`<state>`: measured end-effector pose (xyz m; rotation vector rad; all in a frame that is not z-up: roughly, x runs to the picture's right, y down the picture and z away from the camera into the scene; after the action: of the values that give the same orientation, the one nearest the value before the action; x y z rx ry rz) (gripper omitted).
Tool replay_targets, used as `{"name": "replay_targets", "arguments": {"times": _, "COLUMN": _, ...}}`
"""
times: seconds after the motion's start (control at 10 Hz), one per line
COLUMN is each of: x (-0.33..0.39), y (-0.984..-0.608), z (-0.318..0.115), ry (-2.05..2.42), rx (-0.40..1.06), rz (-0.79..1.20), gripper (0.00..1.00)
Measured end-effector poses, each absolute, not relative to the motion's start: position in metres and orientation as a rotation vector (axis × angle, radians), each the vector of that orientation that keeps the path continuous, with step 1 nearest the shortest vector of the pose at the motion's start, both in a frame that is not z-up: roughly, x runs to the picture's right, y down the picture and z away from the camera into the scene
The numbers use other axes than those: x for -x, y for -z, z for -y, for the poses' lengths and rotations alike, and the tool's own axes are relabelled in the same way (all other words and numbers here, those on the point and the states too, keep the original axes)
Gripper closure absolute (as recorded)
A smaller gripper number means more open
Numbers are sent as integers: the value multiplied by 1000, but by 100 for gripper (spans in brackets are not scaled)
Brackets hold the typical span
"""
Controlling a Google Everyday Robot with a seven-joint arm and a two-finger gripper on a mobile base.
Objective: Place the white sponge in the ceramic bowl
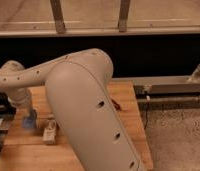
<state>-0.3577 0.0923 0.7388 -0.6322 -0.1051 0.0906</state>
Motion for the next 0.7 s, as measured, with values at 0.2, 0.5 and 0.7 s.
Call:
{"name": "replay_targets", "arguments": {"times": 0.2, "x": 337, "y": -747, "z": -55, "ry": -122, "rx": 606, "rz": 92, "gripper": 81}}
{"name": "replay_targets", "arguments": {"times": 0.5, "x": 301, "y": -762, "z": 3, "ry": -164, "rx": 575, "rz": 70, "gripper": 81}}
{"name": "replay_targets", "arguments": {"times": 0.7, "x": 275, "y": -771, "z": 40, "ry": -188, "rx": 551, "rz": 55, "gripper": 81}}
